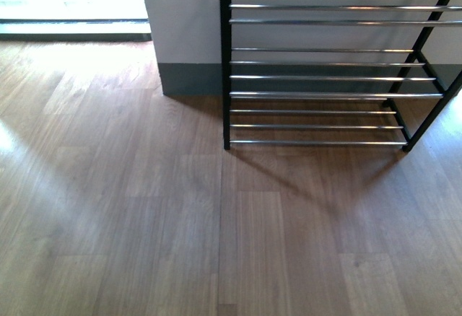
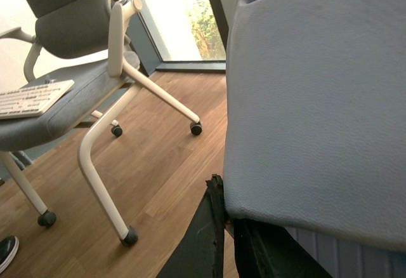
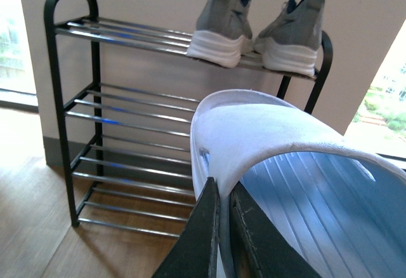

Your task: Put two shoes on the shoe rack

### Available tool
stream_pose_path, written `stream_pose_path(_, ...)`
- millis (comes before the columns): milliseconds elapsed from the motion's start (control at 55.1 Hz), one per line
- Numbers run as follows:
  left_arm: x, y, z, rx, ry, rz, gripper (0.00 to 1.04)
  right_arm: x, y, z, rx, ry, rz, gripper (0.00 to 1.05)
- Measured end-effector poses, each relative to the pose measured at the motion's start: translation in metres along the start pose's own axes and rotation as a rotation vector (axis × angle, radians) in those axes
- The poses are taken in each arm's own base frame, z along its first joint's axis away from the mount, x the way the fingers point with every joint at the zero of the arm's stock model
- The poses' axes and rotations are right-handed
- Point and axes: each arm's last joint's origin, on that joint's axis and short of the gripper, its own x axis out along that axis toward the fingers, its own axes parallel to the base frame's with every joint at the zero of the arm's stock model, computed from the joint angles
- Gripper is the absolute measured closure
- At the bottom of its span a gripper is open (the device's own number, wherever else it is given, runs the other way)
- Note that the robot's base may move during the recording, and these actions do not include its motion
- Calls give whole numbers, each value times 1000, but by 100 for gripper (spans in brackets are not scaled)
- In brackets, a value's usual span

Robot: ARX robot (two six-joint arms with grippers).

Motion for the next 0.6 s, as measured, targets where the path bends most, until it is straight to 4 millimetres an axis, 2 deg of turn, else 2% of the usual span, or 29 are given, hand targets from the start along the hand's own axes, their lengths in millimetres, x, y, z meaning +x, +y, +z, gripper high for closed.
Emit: stream_pose_path(599, 0, 0, 1, 0, -4, -1, 103, 0, 0, 0, 1, -1, -6, 103)
